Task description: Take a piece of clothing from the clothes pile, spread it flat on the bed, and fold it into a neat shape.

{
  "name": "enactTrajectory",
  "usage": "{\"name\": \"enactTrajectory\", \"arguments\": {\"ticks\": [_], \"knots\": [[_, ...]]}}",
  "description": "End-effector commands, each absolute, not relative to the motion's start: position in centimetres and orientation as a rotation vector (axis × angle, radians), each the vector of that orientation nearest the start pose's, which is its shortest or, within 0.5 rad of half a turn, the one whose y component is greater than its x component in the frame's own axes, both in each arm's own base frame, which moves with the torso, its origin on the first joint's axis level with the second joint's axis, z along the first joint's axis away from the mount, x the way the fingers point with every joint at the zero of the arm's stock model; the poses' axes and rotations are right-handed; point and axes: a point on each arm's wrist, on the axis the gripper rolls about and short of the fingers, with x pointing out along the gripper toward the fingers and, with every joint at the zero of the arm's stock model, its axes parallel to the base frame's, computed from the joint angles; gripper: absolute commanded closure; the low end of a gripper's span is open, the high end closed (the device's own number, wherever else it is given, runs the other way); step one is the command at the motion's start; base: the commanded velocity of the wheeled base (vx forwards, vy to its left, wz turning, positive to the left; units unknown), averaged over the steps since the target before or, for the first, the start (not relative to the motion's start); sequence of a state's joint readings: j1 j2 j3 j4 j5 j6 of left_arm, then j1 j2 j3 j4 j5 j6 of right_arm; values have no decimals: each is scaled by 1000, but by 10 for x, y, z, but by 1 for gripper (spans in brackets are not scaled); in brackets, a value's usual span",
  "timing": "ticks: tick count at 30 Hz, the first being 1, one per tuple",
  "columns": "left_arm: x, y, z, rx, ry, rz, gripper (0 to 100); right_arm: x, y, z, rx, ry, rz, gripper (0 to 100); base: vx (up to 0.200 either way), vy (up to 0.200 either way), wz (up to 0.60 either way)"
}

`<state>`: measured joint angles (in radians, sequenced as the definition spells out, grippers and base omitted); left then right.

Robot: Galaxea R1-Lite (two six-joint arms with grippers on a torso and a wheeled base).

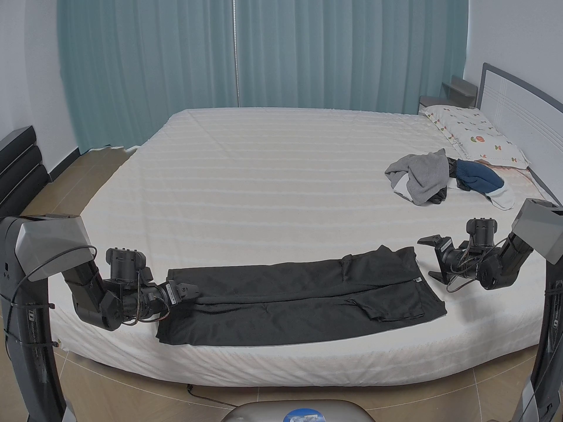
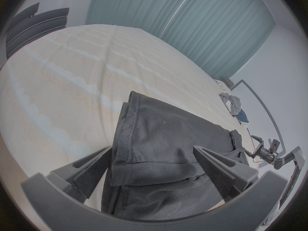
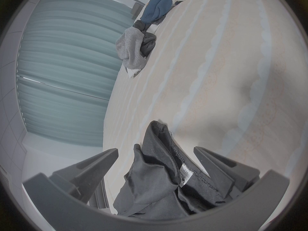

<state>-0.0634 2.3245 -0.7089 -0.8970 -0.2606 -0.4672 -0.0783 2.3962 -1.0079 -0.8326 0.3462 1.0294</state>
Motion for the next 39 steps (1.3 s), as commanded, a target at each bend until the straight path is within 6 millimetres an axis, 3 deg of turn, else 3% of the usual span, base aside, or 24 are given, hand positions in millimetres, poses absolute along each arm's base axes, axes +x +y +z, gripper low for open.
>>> {"name": "enactTrajectory", "arguments": {"ticks": [1,34,39], "knots": [[348,-29,-25,-514,777,-142,100,412,-25,-9,1114,637,-43,0,0,0,0],[351,-28,-16,-523,729,-147,100,413,-26,-8,1117,633,-41,0,0,0,0],[352,-29,-11,-586,713,-132,100,413,-26,-8,1117,634,-42,0,0,0,0]]}}
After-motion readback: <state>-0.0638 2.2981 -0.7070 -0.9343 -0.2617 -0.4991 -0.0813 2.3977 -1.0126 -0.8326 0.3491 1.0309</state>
